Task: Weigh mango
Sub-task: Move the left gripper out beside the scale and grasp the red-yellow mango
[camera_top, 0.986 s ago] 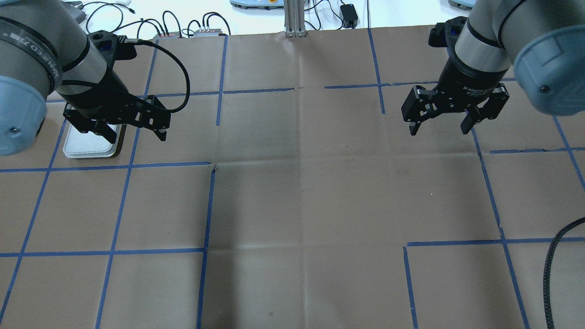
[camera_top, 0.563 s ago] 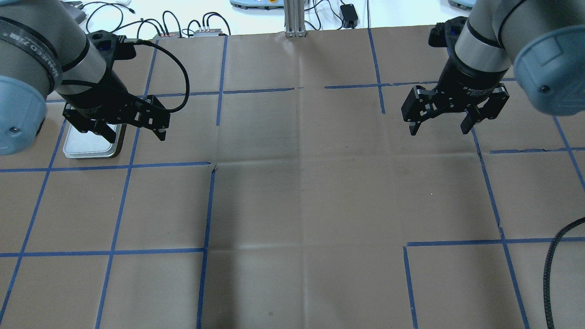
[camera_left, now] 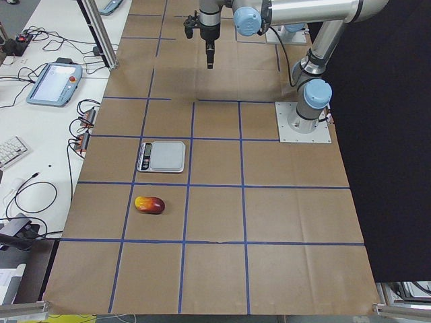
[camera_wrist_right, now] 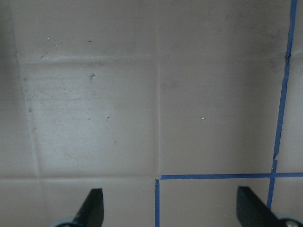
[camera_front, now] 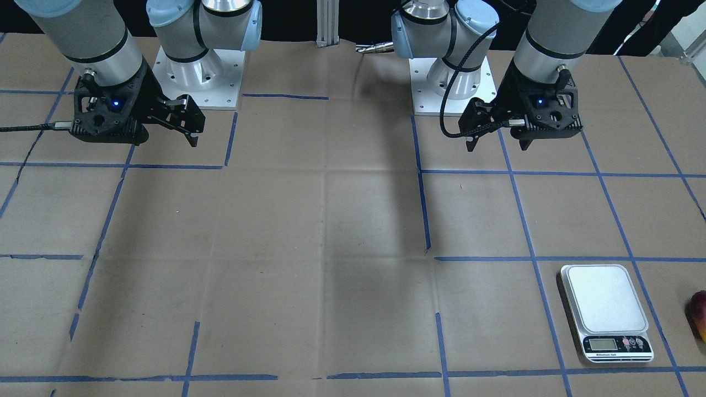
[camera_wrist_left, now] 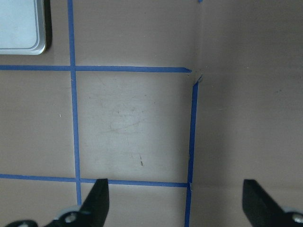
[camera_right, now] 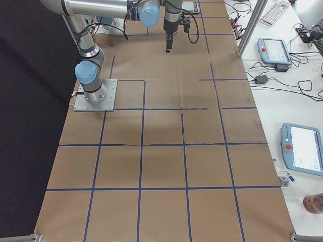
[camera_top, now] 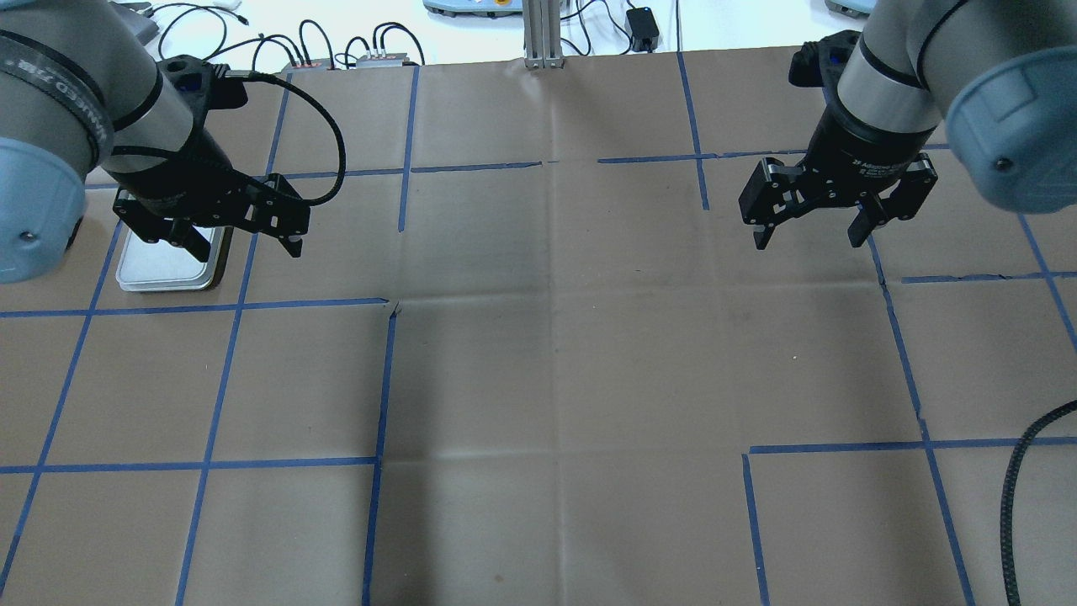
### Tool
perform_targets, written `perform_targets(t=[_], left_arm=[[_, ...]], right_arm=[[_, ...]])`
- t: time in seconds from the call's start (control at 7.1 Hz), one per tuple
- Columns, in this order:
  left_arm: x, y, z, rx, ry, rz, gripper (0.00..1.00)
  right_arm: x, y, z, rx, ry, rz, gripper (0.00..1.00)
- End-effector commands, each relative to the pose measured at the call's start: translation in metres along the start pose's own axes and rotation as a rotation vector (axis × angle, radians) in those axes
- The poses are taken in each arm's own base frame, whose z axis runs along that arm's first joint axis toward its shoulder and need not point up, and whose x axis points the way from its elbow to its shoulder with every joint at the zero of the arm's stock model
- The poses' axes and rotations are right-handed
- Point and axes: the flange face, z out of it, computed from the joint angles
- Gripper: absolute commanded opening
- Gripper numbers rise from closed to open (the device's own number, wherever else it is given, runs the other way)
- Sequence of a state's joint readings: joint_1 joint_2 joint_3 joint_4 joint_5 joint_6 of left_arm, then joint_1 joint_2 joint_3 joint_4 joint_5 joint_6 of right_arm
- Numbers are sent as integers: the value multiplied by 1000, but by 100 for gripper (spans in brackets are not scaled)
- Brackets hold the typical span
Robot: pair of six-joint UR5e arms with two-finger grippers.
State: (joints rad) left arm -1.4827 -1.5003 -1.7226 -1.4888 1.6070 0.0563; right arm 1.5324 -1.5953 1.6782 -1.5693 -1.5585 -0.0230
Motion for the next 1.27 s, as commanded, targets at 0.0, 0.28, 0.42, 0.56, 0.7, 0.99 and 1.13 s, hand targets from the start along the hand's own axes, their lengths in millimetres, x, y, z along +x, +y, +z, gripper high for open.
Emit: perform_targets(t=[0.0,0.28,0.42,0.56,0.7,0.99,1.13], left_arm=[[-3,-1,1,0,-5,-5,100],[-31,-12,8,-8,-1,62,100],[-66,-26,19,-16,1,42,100],[-119,-48,39,-6,-5,24,100],[-173,-66,51,25,-20,74,100],[-294,-97,98,58,-54,108,100],[-336,-124,112,57,-59,96,100]], right_arm=[[0,0,0,0,0,0,100],[-1,0,0,0,0,-2,100],[0,0,0,0,0,0,100],[0,0,0,0,0,0,100],[0,0,0,0,0,0,100],[0,0,0,0,0,0,100],[0,0,0,0,0,0,100]])
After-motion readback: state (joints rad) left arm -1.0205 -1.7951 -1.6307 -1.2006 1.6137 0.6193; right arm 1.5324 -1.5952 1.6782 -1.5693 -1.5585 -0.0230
